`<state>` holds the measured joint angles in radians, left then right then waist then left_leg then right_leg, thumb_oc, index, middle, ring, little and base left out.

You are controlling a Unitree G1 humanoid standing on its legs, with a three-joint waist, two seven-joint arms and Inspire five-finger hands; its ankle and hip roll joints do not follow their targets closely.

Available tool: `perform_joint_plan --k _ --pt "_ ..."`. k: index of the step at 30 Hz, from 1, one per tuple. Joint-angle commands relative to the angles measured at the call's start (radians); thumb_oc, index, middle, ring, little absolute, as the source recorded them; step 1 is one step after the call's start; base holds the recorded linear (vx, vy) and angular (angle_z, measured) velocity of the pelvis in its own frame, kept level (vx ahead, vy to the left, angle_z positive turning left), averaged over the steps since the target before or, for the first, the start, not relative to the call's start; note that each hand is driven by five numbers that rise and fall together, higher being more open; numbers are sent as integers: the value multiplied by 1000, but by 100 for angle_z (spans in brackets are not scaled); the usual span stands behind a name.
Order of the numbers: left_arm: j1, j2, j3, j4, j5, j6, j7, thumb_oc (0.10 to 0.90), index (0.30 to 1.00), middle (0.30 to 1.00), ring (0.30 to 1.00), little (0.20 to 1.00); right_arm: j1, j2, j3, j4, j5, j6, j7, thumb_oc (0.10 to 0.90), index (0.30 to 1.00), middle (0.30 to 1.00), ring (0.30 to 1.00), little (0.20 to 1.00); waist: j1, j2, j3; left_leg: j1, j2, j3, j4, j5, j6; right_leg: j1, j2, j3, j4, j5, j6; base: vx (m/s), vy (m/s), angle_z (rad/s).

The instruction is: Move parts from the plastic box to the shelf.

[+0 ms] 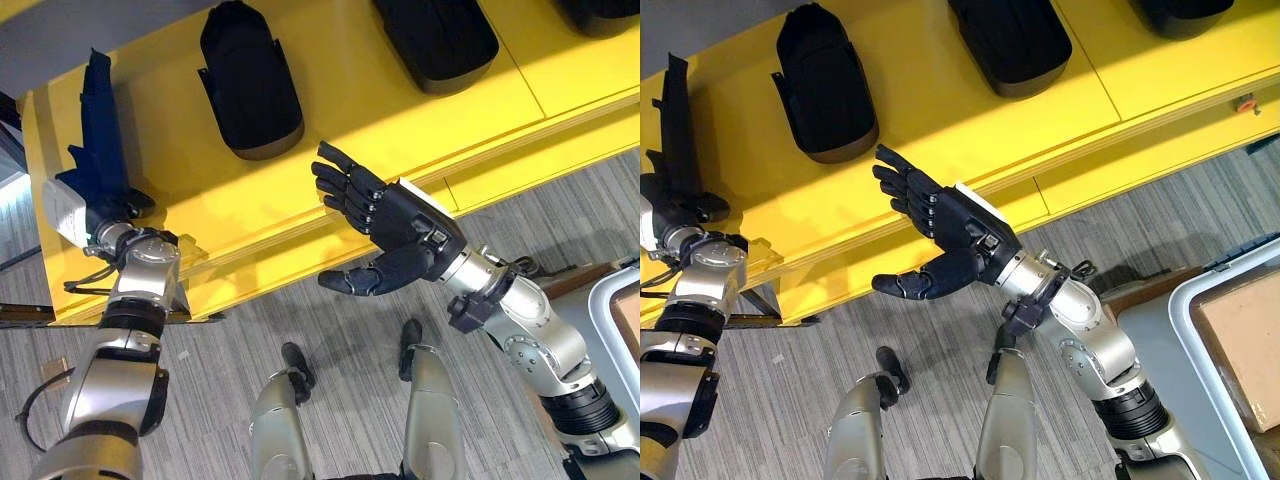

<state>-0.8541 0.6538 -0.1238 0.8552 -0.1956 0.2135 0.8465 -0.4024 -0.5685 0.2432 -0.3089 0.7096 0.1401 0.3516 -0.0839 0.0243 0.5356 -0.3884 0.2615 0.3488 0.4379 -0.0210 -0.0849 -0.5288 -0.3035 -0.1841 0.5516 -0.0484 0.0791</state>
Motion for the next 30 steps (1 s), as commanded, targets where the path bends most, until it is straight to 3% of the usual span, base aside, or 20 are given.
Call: perform_joint_plan --k 1,10,30 --pt "-87 155 -9 -18 -31 13 13 400 300 300 300 300 -78 44 -53 -217 44 -89 5 900 1000 1000 1000 1000 -23 -39 -16 -86 -17 -54 88 0 23 64 39 -76 -32 -24 -7 11 11 4" --pt "-102 175 -15 -19 -72 87 74 400 300 300 300 300 -45 37 -85 -238 55 -96 33 900 1000 1000 1000 1000 -28 -44 -16 -113 -26 -65 101 -18 25 37 53 -61 -26 -31 -10 16 7 2" --pt "-88 238 5 67 -111 125 26 400 300 300 300 300 -60 20 -65 -230 57 -105 12 900 1000 1000 1000 1000 -32 -26 -16 -109 -27 -56 86 -4 15 28 48 -56 -34 -30 -13 0 0 0"
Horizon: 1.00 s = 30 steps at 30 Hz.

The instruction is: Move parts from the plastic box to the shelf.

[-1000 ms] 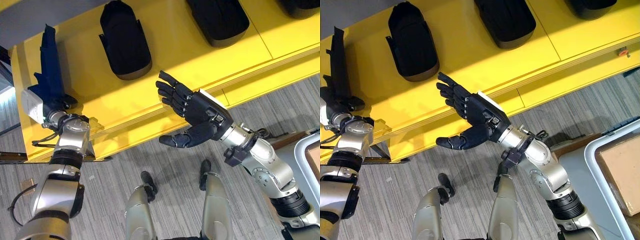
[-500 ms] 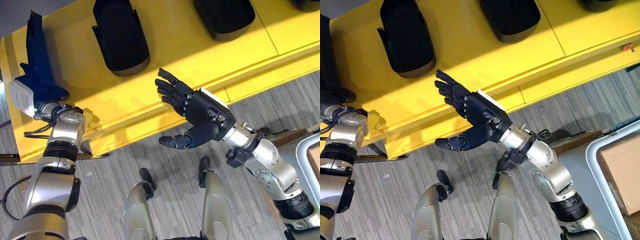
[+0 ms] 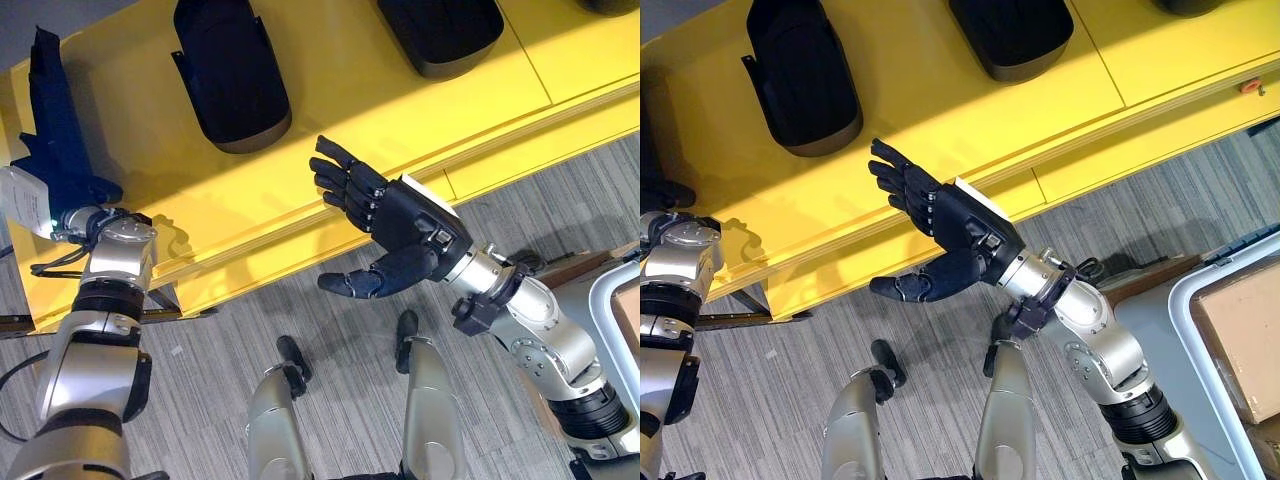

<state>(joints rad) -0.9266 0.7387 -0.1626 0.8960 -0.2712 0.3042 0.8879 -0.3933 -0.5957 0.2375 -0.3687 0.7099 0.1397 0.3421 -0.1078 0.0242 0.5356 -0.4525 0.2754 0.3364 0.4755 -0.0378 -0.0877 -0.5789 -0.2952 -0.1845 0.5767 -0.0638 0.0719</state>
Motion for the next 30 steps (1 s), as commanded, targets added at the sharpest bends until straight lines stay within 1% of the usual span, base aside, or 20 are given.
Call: perform_joint_plan --k 1,2,6,8,9,10,11,12,13,17,20,23,25,28,30 --pt "-18 153 42 29 -35 38 -22 557 520 520 520 520 -69 48 -59 -170 56 -106 23 900 1000 1000 1000 1000 -8 -26 -16 -45 -40 -44 48 12 18 78 39 -55 -59 -14 -6 0 0 0" --pt "-17 150 38 29 -25 35 -48 900 1000 1000 1000 1000 -69 51 -59 -172 60 -105 22 900 1000 1000 1000 1000 -8 -27 -16 -41 -42 -44 45 9 19 79 41 -56 -60 -13 -5 0 0 0" --pt "-1 140 27 28 15 34 -94 900 1000 1000 1000 1000 -63 51 -58 -175 67 -113 15 900 1000 1000 1000 1000 -7 -31 -16 -30 -45 -43 37 6 21 92 43 -59 -70 -11 -2 -9 -50 0" --pt "31 130 26 11 42 18 -92 900 1000 1000 1000 1000 -57 51 -57 -178 67 -117 13 900 1000 1000 1000 1000 -5 -31 -16 -21 -47 -41 28 7 22 99 43 -61 -77 -10 0 -8 -17 -1" --pt "42 127 29 6 35 15 -93 900 1000 1000 1000 1000 -55 52 -58 -178 66 -117 13 900 1000 1000 1000 1000 -4 -30 -16 -17 -48 -40 25 9 22 103 43 -62 -80 -10 0 0 0 0" --pt "76 118 40 -11 4 -2 -114 900 1000 1000 1000 1000 -51 54 -58 -180 62 -118 14 900 1000 1000 1000 1000 -2 -27 -16 -6 -51 -37 17 10 22 112 44 -62 -88 -9 2 0 0 0" --pt "84 115 44 -17 5 -1 -120 900 1000 1000 1000 1000 -48 54 -57 -181 60 -120 14 900 1000 1000 1000 1000 -1 -27 -16 -4 -52 -37 15 10 23 114 43 -63 -89 -8 2 -13 -15 -4" --pt "117 102 57 -38 -2 -17 -133 900 1000 1000 1000 1000 -43 57 -57 -182 56 -124 13 900 1000 1000 1000 1000 3 -25 -16 0 -53 -37 11 13 22 119 41 -65 -92 -8 3 -16 -11 -5" --pt "143 85 70 -62 -43 -55 -124 900 1000 1000 1000 1000 -38 57 -56 -183 52 -127 10 900 1000 1000 1000 1000 8 -24 -16 7 -57 -38 2 13 23 126 40 -69 -96 -8 4 -15 -9 -3" --pt "188 65 100 -115 -10 -92 -118 900 1000 1000 1000 1000 -31 56 -56 -182 50 -132 16 900 1000 1000 1000 1000 16 -20 -16 34 -68 -39 -23 20 23 153 39 -74 -118 -4 7 -6 -1 -1" --pt "199 68 103 -142 14 -92 -125 900 1000 1000 1000 1000 -21 56 -56 -181 48 -144 19 900 1000 1000 1000 1000 21 -18 -16 38 -69 -39 -31 23 22 159 35 -80 -125 -1 10 -34 -16 3" --pt "219 70 110 -174 40 -70 -124 900 1000 1000 1000 1000 -10 52 -66 -176 55 -157 29 900 1000 1000 1000 1000 26 -17 -16 57 -76 -40 -46 24 24 179 35 -86 -142 3 14 -22 -12 1" --pt "235 69 116 -182 14 -64 -161 900 1000 1000 1000 1000 -5 53 -67 -174 56 -168 34 900 1000 1000 1000 1000 30 -16 -16 65 -79 -39 -51 24 24 190 35 -89 -153 6 16 0 0 0" --pt "262 53 133 -201 22 -81 -139 900 1000 1000 1000 1000 2 52 -74 -181 67 -166 53 900 1000 1000 1000 1000 32 -12 -16 79 -85 -40 -62 25 26 205 34 -93 -164 9 18 0 0 0" --pt "267 55 140 -209 3 -82 -137 900 1000 1000 1000 1000 0 52 -78 -179 71 -161 56 900 1000 1000 1000 1000 34 -9 -17 86 -86 -40 -66 27 26 214 33 -95 -169 11 19 0 0 0"
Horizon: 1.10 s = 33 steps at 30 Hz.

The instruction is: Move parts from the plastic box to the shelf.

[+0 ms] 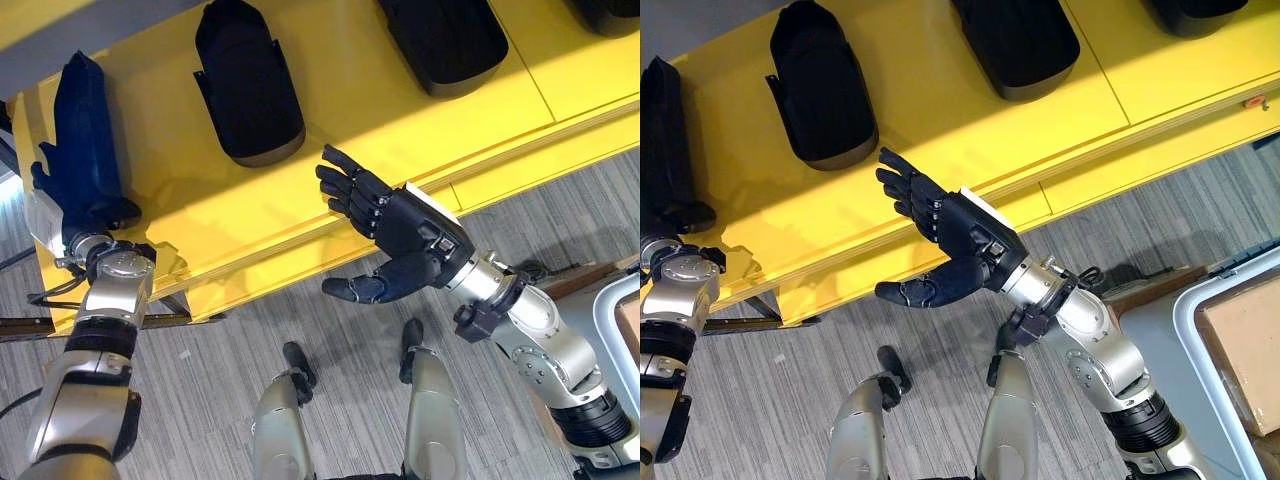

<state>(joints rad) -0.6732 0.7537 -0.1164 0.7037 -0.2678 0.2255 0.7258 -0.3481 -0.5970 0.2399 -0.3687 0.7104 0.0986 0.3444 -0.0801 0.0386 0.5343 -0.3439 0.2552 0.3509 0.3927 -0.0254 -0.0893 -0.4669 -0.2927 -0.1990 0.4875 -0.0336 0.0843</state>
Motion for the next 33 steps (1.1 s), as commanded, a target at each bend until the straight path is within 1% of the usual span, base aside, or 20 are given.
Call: perform_joint_plan --k 1,4,6,7,8,9,10,11,12,13,14,15,16,17,20,24,28,33 --pt "4 39 93 -13 -26 -11 44 900 1000 1000 1000 1000 -68 63 -66 -178 56 -103 33 900 1000 1000 1000 1000 7 -20 -16 -16 -67 -56 10 17 27 110 29 -83 -82 -24 5 0 0 0" --pt "-68 36 57 5 -26 -9 59 900 1000 1000 1000 1000 -167 106 27 -134 -18 -84 -86 900 1000 1000 1000 1000 31 -3 -17 -1 -79 -62 -3 21 27 134 22 -98 -92 -30 -1 13 -2 4" --pt "-94 34 40 9 -29 -4 63 900 1000 1000 1000 1000 -200 120 54 -112 -40 -82 -124 900 1000 1000 1000 1000 40 3 -17 3 -83 -66 -5 22 27 139 18 -105 -91 -31 -3 20 -20 6" --pt "-126 28 17 10 -15 1 85 900 1000 1000 1000 1000 -239 143 87 -77 -72 -83 -175 900 1000 1000 1000 1000 56 12 -20 7 -89 -74 -5 21 30 144 12 -113 -89 -33 -7 35 -65 7" --pt "-140 26 2 10 -13 -12 92 900 1000 1000 1000 1000 -268 163 112 -42 -103 -93 -214 900 1000 1000 1000 1000 71 17 -23 11 -93 -82 -5 19 33 150 8 -121 -87 -33 -8 -25 -85 9" --pt "-153 22 -4 7 -17 -14 86 900 1000 1000 1000 1000 -281 175 124 -25 -121 -100 -234 900 1000 1000 1000 1000 79 21 -25 5 -94 -76 -13 39 46 145 5 -134 -96 -12 -19 15 -92 17" --pt "-149 19 -2 -4 -28 -24 87 900 1000 1000 1000 1000 -268 171 124 -24 -125 -117 -238 900 1000 1000 1000 1000 85 20 -30 9 -97 -90 -5 17 36 150 5 -127 -90 -28 -9 -9 -74 29" --pt "-139 14 5 -16 -37 -37 100 900 1000 1000 1000 1000 -249 167 117 -27 -126 -132 -228 900 1000 1000 1000 1000 87 19 -33 4 -97 -93 -3 14 37 146 4 -128 -90 -27 -7 -31 -79 34" --pt "-115 6 29 -37 -8 -58 132 900 1000 1000 1000 1000 -201 156 95 -44 -118 -158 -194 900 1000 1000 1000 1000 82 13 -36 -11 -94 -85 -4 30 51 132 5 -134 -96 -5 -14 -87 -50 29" --pt "-109 4 34 -41 0 -60 137 900 1000 1000 1000 1000 -193 154 92 -47 -116 -160 -189 900 1000 1000 1000 1000 81 13 -38 -12 -93 -84 -2 29 51 130 6 -133 -95 -6 -13 -93 -44 22" --pt "-79 1 68 -61 43 -83 179 900 1000 1000 1000 1000 -140 143 60 -77 -95 -172 -138 900 1000 1000 1000 1000 67 0 -39 -12 -89 -80 -3 27 51 130 14 -124 -100 -4 -10 42 -10 12" --pt "-64 6 90 -72 58 -90 198 900 1000 1000 1000 1000 -115 132 40 -96 -73 -172 -112 900 1000 1000 1000 1000 58 -6 -41 0 -87 -83 2 5 38 139 22 -110 -98 -23 3 0 0 0" --pt "-57 10 101 -76 70 -92 207 900 1000 1000 1000 1000 -104 126 27 -105 -59 -169 -95 900 1000 1000 1000 1000 52 -9 -40 -5 -83 -67 -3 23 49 135 23 -116 -107 -5 -7 52 23 -8" --pt "-50 15 112 -79 88 -91 219 900 1000 1000 1000 1000 -90 120 13 -111 -43 -168 -72 900 1000 1000 1000 1000 46 -13 -42 4 -83 -74 4 1 36 143 27 -104 -100 -26 4 -8 28 -11" --pt "-25 45 141 -88 133 -73 216 900 1000 1000 1000 1000 -45 95 -42 -130 14 -163 2 900 1000 1000 1000 1000 29 -23 -44 5 -77 -63 10 0 36 146 36 -95 -101 -27 4 20 20 -11" --pt "14 61 159 -109 173 -83 231 900 1000 1000 1000 1000 -13 76 -73 -148 43 -170 35 900 1000 1000 1000 1000 23 -30 -46 2 -72 -58 10 4 34 148 42 -92 -107 -25 5 0 -1 -3" --pt "36 64 181 -125 169 -132 245 900 1000 1000 1000 1000 7 72 -85 -147 48 -186 52 900 1000 1000 1000 1000 19 -34 -47 1 -66 -53 11 7 33 147 44 -93 -106 -25 3 0 0 0" --pt "24 68 186 -136 184 -135 208 900 1000 1000 1000 1000 15 73 -85 -147 44 -183 53 900 1000 1000 1000 1000 18 -31 -48 -2 -63 -51 19 6 32 150 44 -95 -102 -27 1 0 0 0"
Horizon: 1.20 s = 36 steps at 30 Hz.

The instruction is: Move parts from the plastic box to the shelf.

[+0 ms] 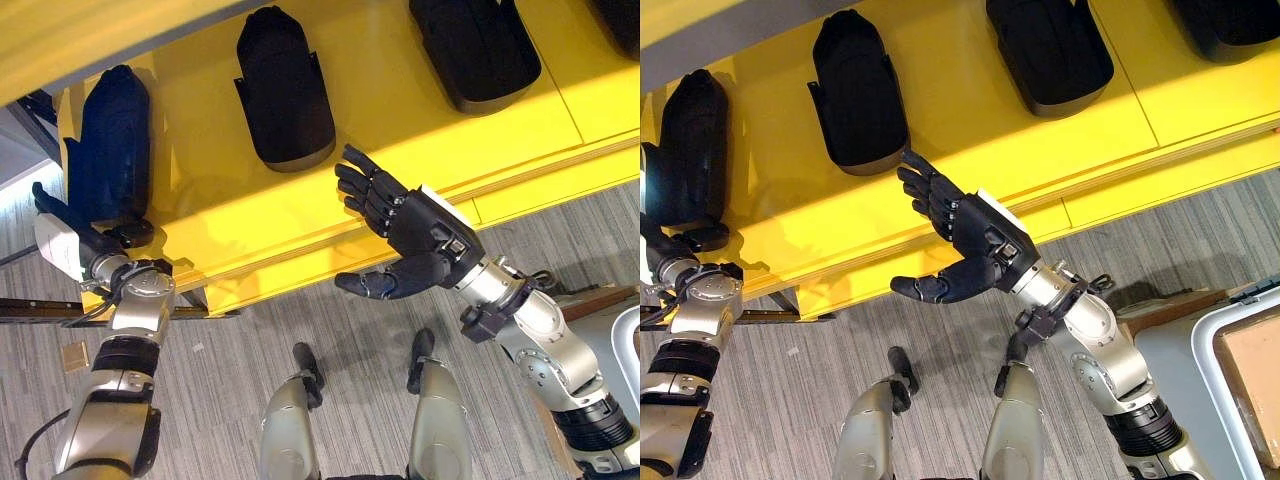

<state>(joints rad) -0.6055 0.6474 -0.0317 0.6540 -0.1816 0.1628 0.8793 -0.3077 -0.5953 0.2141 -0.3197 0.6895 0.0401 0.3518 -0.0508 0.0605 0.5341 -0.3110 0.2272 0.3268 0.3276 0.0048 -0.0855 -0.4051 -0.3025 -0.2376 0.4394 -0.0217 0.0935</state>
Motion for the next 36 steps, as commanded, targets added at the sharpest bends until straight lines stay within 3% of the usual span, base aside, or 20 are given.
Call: perform_joint_plan --k 1,13,23,36 --pt "-45 174 99 -87 94 -73 44 900 1000 1000 1000 1000 -24 72 -60 -197 65 -124 47 900 1000 1000 1000 1000 -12 -53 -48 -35 -35 -26 84 -24 29 88 54 -56 -53 -39 -8 0 0 0" --pt "-6 104 59 -169 57 -84 -88 900 1000 1000 1000 1000 -22 79 -61 -204 58 -121 48 900 1000 1000 1000 1000 -13 -56 -41 -34 -36 -22 78 -24 29 91 59 -60 -63 -37 -8 0 0 0" --pt "10 82 24 -214 98 -86 -127 900 1000 1000 1000 1000 -26 77 -55 -194 60 -126 44 900 1000 1000 1000 1000 -12 -62 -38 -37 -32 -21 86 -25 29 90 60 -63 -63 -33 -10 0 0 0" --pt "60 29 33 -263 27 -114 -155 900 1000 1000 1000 1000 -31 88 -53 -195 43 -124 25 900 1000 1000 1000 1000 -4 -63 -32 -40 -37 -25 90 -29 29 86 54 -68 -60 -32 -8 0 0 0"
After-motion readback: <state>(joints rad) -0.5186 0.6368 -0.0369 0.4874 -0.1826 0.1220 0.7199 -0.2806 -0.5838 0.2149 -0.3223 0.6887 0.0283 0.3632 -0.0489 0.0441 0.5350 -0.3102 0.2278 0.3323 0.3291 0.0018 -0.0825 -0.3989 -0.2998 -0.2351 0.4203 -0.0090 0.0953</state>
